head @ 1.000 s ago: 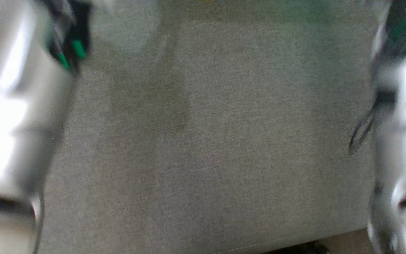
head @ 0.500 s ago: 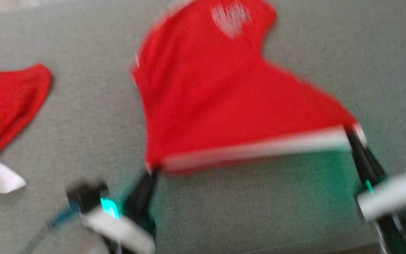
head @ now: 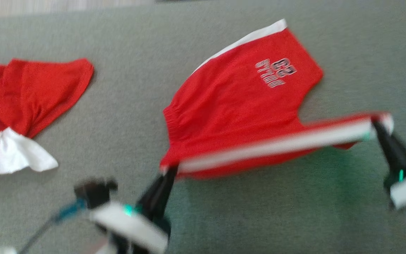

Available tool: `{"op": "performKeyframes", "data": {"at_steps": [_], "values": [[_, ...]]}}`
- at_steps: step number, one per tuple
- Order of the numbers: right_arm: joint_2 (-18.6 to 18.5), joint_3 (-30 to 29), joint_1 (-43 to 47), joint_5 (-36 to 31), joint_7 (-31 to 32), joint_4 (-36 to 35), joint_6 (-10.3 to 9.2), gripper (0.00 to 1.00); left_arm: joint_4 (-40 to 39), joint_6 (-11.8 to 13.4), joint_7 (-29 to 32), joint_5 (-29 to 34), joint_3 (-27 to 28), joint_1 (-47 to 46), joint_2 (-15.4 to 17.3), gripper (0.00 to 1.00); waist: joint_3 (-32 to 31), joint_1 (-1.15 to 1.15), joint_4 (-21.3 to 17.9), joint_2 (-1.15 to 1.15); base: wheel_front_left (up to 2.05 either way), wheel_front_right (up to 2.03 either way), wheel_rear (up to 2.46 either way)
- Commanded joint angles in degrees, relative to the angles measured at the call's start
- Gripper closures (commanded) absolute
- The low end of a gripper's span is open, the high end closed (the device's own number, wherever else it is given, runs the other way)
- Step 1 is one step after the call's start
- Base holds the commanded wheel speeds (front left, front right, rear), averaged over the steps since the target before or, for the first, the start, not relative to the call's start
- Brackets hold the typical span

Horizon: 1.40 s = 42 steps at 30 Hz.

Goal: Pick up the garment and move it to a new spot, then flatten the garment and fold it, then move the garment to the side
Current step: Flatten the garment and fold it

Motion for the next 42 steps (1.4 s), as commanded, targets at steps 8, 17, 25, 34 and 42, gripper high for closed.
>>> {"op": "performKeyframes", "data": {"at_steps": [8,17,25,34,42], "values": [[-0.2,-2.3,-26.6,-7.7,9.0,11.6,-0.04,1.00,5.4,3.8,8.2,-9.0,5.4,-20.3,-11.9,1.00,9.6,0.00,7.9,0.00,0.00,0.00,0.00],[-1.1,-3.0,-42.9,-16.6,8.5,28.3,-0.04,1.00,19.0,4.6,7.8,-9.1,6.4,-29.7,-19.4,1.00,12.7,0.00,10.8,0.00,0.00,0.00,0.00],[-2.2,-2.5,-47.3,-18.3,5.6,34.6,-0.04,1.00,24.4,2.6,5.5,-8.7,4.9,-32.0,-22.0,0.98,13.0,0.00,11.7,0.00,0.00,0.00,0.00],[-3.7,-1.7,-48.6,-19.4,-0.2,38.4,-0.04,0.00,27.0,2.9,1.3,-8.5,5.1,-32.4,-22.9,0.00,13.2,0.00,12.1,0.00,0.00,0.00,0.00],[-7.5,4.0,-45.6,-20.0,-4.5,36.9,-0.04,0.00,27.3,4.5,-2.1,-4.9,4.0,-31.4,-21.2,0.00,11.7,0.00,10.9,0.00,0.00,0.00,0.00]]}}
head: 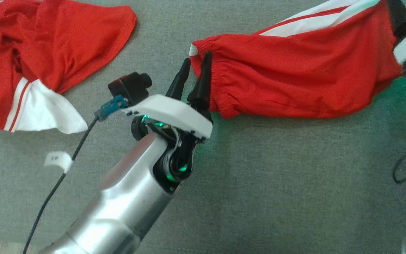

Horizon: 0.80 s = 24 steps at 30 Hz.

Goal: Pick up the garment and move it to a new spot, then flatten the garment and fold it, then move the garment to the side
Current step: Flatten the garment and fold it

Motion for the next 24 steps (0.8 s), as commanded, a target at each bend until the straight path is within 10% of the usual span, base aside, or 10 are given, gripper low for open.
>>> {"op": "performKeyframes", "data": {"at_steps": [1,12,19,20,21,24], "values": [[-1.6,2.4,1.5,-1.0,-0.4,-3.2,-0.04,0.00,-2.2,0.0,-1.2,1.8,0.5,-0.2,2.0,0.00,-0.6,0.00,-0.5,0.00,0.00,0.00,0.00],[-10.7,8.3,9.0,-6.4,4.2,-5.3,-0.04,0.00,-14.2,6.1,-8.7,27.9,2.4,6.4,7.3,0.00,1.2,0.00,0.8,0.00,0.00,0.00,0.00],[-9.3,7.9,8.4,-7.4,8.3,-1.3,-0.04,0.00,-19.4,2.9,-8.7,45.3,7.9,15.9,3.2,0.00,1.5,0.00,3.5,0.00,0.00,0.00,0.00],[-9.0,8.4,8.4,-7.3,8.6,-0.8,-0.04,0.73,-19.3,2.3,-8.7,46.9,8.3,16.7,2.9,0.00,1.3,0.00,3.6,0.00,0.00,0.00,0.00],[-8.7,9.1,8.3,-7.0,8.5,-0.6,-0.04,1.00,-19.0,1.7,-8.7,48.3,8.7,17.6,2.6,0.00,1.0,0.00,3.6,0.00,0.00,0.00,0.00],[-7.8,9.1,8.2,-6.4,6.9,0.1,-0.04,1.00,-18.1,0.0,-8.7,51.5,10.2,20.2,1.9,0.00,-0.4,0.00,2.6,0.00,0.00,0.00,0.00]]}}
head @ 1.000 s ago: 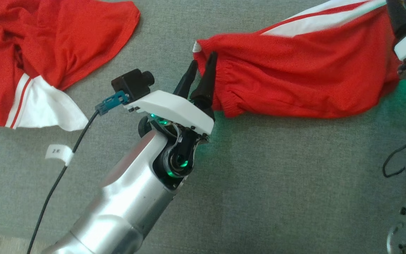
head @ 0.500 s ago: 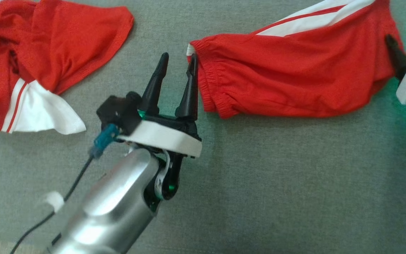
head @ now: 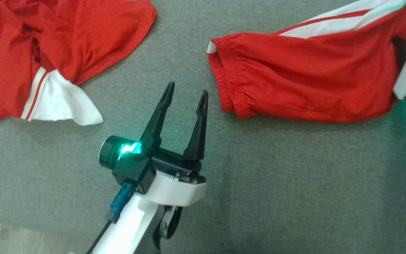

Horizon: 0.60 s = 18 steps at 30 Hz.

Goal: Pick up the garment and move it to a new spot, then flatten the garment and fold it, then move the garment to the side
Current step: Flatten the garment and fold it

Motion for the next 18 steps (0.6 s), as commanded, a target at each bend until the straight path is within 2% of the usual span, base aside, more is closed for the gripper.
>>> {"op": "performKeyframes", "data": {"at_steps": [1,4,13,16,18], "values": [[1.4,0.5,1.5,0.8,-0.5,-0.3,-0.04,1.00,-1.1,-0.5,-0.4,1.5,2.6,1.4,0.1,0.00,-1.4,0.00,-1.2,0.00,0.00,0.00,0.00],[1.8,-1.7,2.0,1.6,-1.9,0.0,-0.04,1.00,-0.7,-1.5,-0.5,2.8,3.9,3.8,-0.1,0.00,-3.1,0.00,-2.2,0.00,0.00,0.00,0.00],[-2.6,-15.2,5.3,1.6,-4.5,-0.4,-0.04,1.00,0.0,-4.8,-0.5,5.3,11.3,13.7,-0.7,0.00,-8.3,0.00,-4.6,0.00,0.00,0.00,0.00],[-3.4,-16.2,5.2,1.9,-4.2,-1.9,-0.04,1.00,0.1,-6.2,-0.5,6.1,12.5,15.1,-1.2,0.00,-8.9,0.00,-4.3,0.00,0.00,0.00,0.00],[-3.0,-14.5,5.4,2.0,-3.2,-3.6,-0.04,1.00,0.4,-7.0,-0.5,6.5,12.9,15.7,-1.5,0.00,-9.4,0.00,-4.0,0.00,0.00,0.00,0.00]]}}
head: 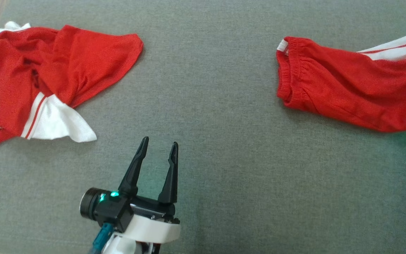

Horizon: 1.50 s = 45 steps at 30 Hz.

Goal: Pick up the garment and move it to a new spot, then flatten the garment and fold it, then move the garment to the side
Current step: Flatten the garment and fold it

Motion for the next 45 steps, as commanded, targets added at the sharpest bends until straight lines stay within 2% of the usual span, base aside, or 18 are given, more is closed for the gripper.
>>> {"op": "performKeyframes", "data": {"at_steps": [1,6,10,13,17,18,19,20,21,27,32,35,39,45], "values": [[-0.2,2.8,-0.3,0.5,1.2,-3.8,-0.04,1.00,-1.2,-0.5,-0.5,0.4,2.2,0.2,-0.5,0.00,-0.5,0.01,0.5,0.00,0.00,0.00,0.00],[7.4,11.1,-1.0,-0.6,4.9,-8.2,-0.04,1.00,-0.8,-1.2,-0.5,0.4,2.7,0.7,-1.1,0.00,-0.9,0.01,1.5,0.00,0.00,0.00,0.00],[14.2,16.1,-2.3,-2.6,6.0,-7.7,-0.04,1.00,0.0,-1.8,-0.5,0.4,1.7,0.4,-1.3,0.00,-1.0,0.01,3.1,0.00,0.00,0.00,0.00],[16.7,17.4,-2.9,-4.7,4.5,-5.6,-0.04,1.00,0.4,-1.4,-0.5,-0.8,0.1,0.1,-1.3,0.00,-1.3,0.01,5.0,0.00,0.00,0.00,0.00],[18.0,17.2,-3.2,-6.4,1.8,-2.5,-0.04,1.00,1.0,-0.3,-0.5,-1.9,-1.0,0.5,-1.3,0.00,-2.3,0.01,6.9,0.00,0.00,0.00,0.00],[18.1,17.7,-3.1,-6.5,1.3,-1.8,-0.04,0.96,1.1,0.0,-0.5,-2.1,-1.0,0.7,-1.3,0.00,-2.5,0.01,7.1,0.00,0.00,0.00,0.00],[18.2,18.3,-2.9,-6.3,0.9,-1.2,-0.04,0.68,1.2,0.1,-0.5,-2.1,-1.1,0.9,-1.3,0.00,-2.7,0.01,7.3,0.00,0.00,0.00,0.00],[18.2,19.1,-2.6,-6.0,0.5,-0.8,-0.04,0.53,1.4,0.2,-0.5,-2.1,-1.0,1.2,-1.3,0.00,-3.1,0.01,7.4,0.00,0.00,0.00,0.00],[18.2,19.9,-2.1,-5.3,0.2,-0.5,-0.04,0.00,1.5,0.3,-0.5,-2.1,-0.9,1.5,-1.3,0.00,-3.4,0.01,7.3,0.00,0.00,0.00,0.00],[18.3,28.1,1.6,6.1,-2.4,-1.8,-0.04,0.00,2.3,0.7,-0.5,-1.8,0.7,3.3,-1.3,0.00,-6.2,0.01,4.7,0.00,0.00,0.00,0.00],[18.3,32.3,5.1,9.0,-5.2,-5.4,-0.04,0.00,2.7,0.3,-0.5,-1.1,2.1,4.3,-1.3,0.00,-8.5,0.01,1.7,0.00,0.00,0.00,0.00],[18.0,33.7,7.9,6.9,-8.6,-8.9,-0.04,0.00,2.7,0.0,-0.5,-0.6,3.5,5.0,-1.3,0.00,-10.5,0.01,-0.6,0.00,0.00,0.00,0.00],[14.9,32.5,12.5,1.6,-15.7,-13.2,-0.04,0.00,2.5,-0.6,-0.5,0.3,5.5,6.1,-1.3,0.00,-12.9,0.01,-2.8,0.00,0.00,0.00,0.00],[11.4,25.7,20.0,-4.8,-26.1,-14.9,-0.04,0.00,1.7,-1.5,-0.5,1.7,8.5,8.5,-1.3,0.00,-15.7,0.01,-5.2,0.00,0.00,0.00,0.00]]}}
